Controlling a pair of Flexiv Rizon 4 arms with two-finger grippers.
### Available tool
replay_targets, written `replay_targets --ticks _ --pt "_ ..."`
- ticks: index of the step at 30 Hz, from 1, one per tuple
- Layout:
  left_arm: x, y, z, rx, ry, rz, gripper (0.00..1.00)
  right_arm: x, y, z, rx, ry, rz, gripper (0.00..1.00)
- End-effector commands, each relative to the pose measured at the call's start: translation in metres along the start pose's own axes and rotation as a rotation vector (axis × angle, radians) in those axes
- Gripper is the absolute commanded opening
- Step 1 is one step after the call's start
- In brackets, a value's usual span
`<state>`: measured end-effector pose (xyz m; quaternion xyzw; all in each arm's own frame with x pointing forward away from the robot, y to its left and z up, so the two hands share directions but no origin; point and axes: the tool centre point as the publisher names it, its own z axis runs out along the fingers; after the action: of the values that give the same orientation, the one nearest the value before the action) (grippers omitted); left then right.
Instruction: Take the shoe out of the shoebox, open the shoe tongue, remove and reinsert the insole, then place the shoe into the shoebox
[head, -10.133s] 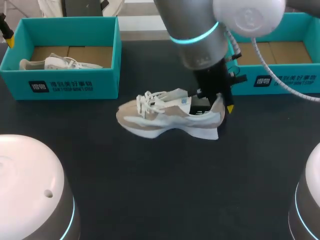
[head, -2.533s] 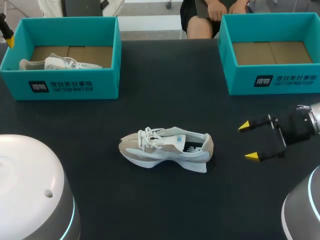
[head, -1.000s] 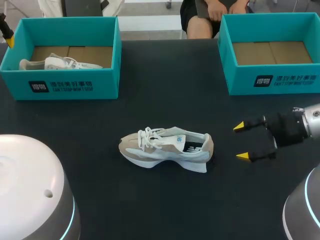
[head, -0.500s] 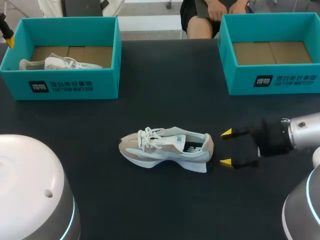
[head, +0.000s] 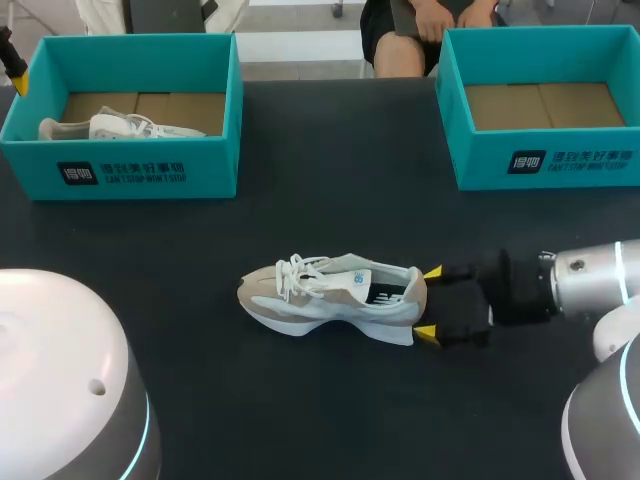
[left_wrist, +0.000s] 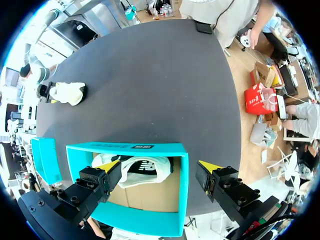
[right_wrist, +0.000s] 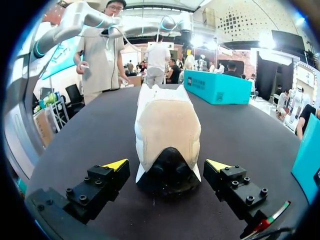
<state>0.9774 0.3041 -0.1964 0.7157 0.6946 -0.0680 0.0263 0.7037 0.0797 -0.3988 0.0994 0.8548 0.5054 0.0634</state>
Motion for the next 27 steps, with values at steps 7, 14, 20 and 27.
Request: replay_targets --ticks 7,14,20,27 --pt "-0.001 -0.001 0.0 -0.002 0.003 0.0 1.0 -0.007 0.002 0.03 -0.023 0.008 0.0 1.0" --pt "-0.001 -0.001 0.0 -0.002 0.003 0.0 1.0 -0.006 0.003 0.046 -0.05 0.017 0.006 1.0" --pt "-0.001 -0.001 0.0 -0.002 0.003 0.0 1.0 -0.003 -0.001 0.053 -0.062 0.023 0.019 1.0" --pt "-0.001 -0.001 0.0 -0.002 0.003 0.0 1.0 -0.002 -0.003 0.054 -0.063 0.026 0.027 0.46"
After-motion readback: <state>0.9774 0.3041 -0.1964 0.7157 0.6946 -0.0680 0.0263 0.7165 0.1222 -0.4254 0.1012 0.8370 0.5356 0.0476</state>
